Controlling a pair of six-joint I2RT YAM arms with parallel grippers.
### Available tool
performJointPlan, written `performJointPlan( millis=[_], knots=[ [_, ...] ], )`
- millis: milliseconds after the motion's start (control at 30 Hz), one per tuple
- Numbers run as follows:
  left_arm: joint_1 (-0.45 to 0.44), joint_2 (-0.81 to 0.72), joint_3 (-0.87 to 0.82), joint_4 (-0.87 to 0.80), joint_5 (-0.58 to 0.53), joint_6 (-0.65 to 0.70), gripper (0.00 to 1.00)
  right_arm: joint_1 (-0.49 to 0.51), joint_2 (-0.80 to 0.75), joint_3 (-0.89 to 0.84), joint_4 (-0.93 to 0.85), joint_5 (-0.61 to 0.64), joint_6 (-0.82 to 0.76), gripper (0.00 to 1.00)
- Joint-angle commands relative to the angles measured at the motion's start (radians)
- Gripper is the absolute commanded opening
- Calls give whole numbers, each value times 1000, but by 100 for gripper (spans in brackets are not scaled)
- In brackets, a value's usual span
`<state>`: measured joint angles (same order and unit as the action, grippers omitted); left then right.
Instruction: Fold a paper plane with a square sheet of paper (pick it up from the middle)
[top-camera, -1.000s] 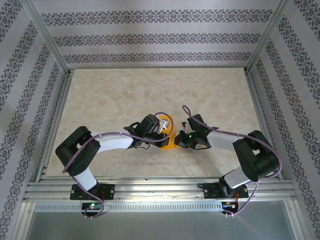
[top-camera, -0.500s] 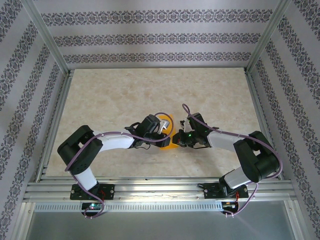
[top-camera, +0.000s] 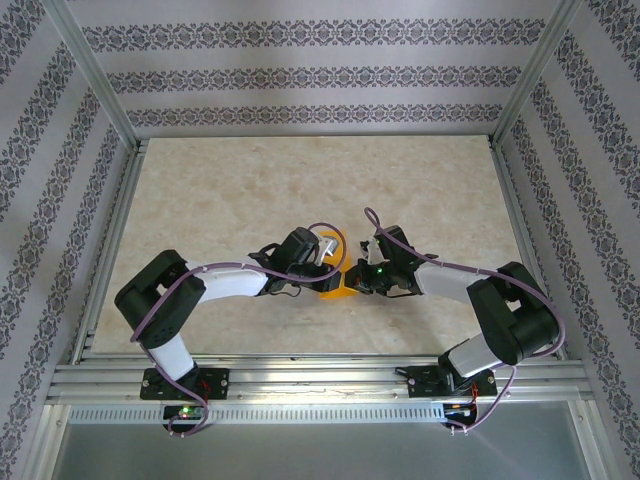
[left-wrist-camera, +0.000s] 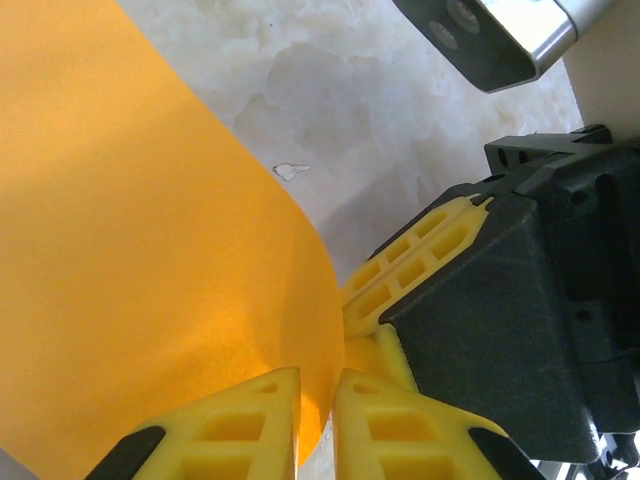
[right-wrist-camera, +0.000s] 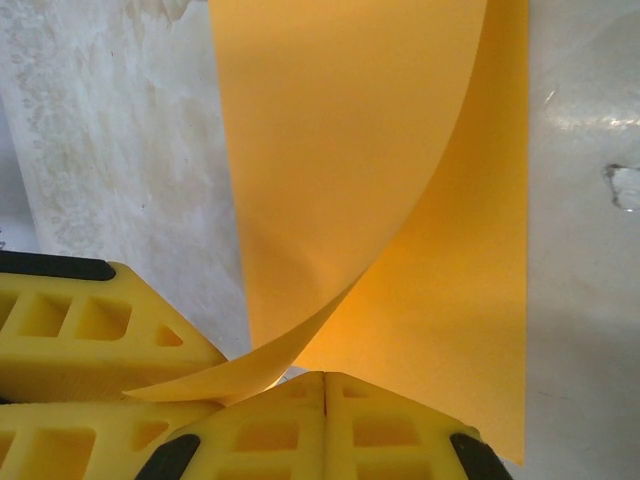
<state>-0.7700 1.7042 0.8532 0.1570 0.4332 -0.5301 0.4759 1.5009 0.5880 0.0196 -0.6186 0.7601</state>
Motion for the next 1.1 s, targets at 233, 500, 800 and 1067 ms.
performJointPlan(
  millis=[233, 500, 800, 1067],
  knots=[
    [20, 16, 14, 25, 9, 10, 7, 3, 10, 9, -49, 66, -13, 4],
    [27, 18, 14, 16, 11, 15, 3, 9, 45, 34, -120, 147, -56, 3],
    [53, 27, 21, 1, 30, 24, 1, 22, 83, 121, -378, 294, -196, 2],
    [92, 63, 41, -13, 40, 54, 1, 22, 104, 156, -409, 269, -237, 2]
  ],
)
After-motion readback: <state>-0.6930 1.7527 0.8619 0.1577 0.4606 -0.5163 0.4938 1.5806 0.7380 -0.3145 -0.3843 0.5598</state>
